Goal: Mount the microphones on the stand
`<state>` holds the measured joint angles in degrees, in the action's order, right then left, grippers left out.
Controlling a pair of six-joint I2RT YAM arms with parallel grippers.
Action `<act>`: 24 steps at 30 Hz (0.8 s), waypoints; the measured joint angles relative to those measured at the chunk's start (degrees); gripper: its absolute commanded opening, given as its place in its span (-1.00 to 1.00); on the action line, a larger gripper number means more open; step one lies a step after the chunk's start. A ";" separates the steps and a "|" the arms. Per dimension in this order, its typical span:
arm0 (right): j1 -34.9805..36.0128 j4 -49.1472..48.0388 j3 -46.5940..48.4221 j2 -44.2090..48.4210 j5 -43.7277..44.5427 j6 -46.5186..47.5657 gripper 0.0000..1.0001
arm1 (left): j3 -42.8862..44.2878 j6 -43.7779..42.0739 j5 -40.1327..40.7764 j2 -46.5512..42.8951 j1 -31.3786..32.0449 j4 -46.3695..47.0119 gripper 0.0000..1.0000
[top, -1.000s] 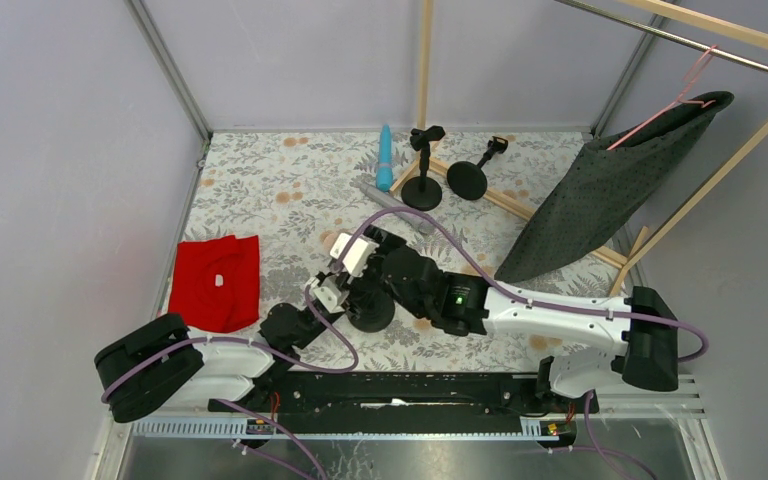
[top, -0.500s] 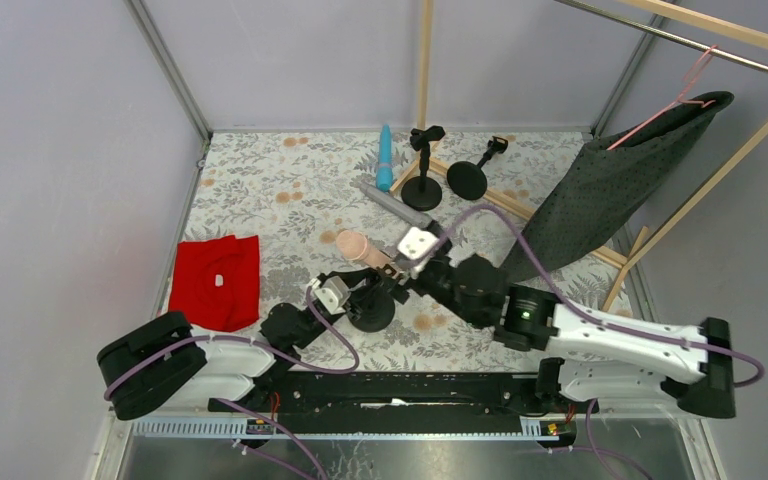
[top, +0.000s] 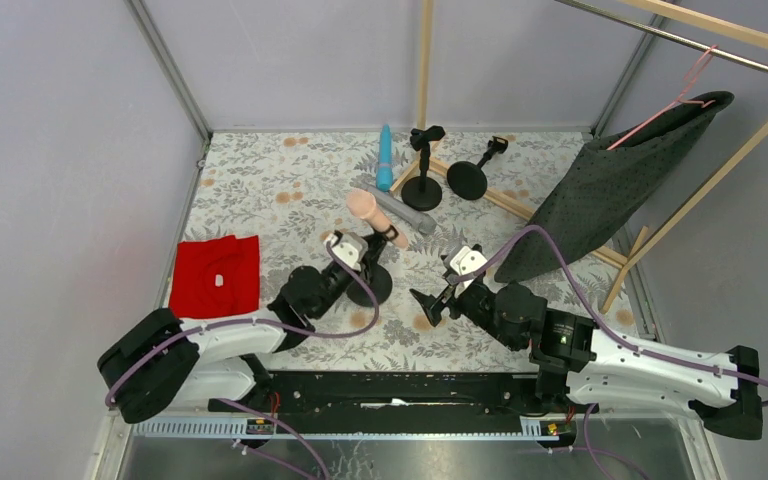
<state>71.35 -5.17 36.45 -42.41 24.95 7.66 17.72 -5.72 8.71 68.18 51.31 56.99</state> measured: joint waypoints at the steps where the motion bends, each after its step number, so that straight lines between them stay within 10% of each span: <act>1: 0.00 0.39 -0.85 0.33 0.02 -0.70 0.83 | 0.76 0.15 0.04 0.02 -1.64 -0.70 -1.00; 24: -0.28 -0.52 -8.68 -8.31 1.40 -7.98 0.91 | 21.38 9.40 -7.28 32.09 -39.21 13.97 -1.00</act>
<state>71.07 -5.69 27.77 -50.72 26.35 -0.32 39.09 3.68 1.43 100.27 12.10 70.96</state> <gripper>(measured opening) 0.951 0.316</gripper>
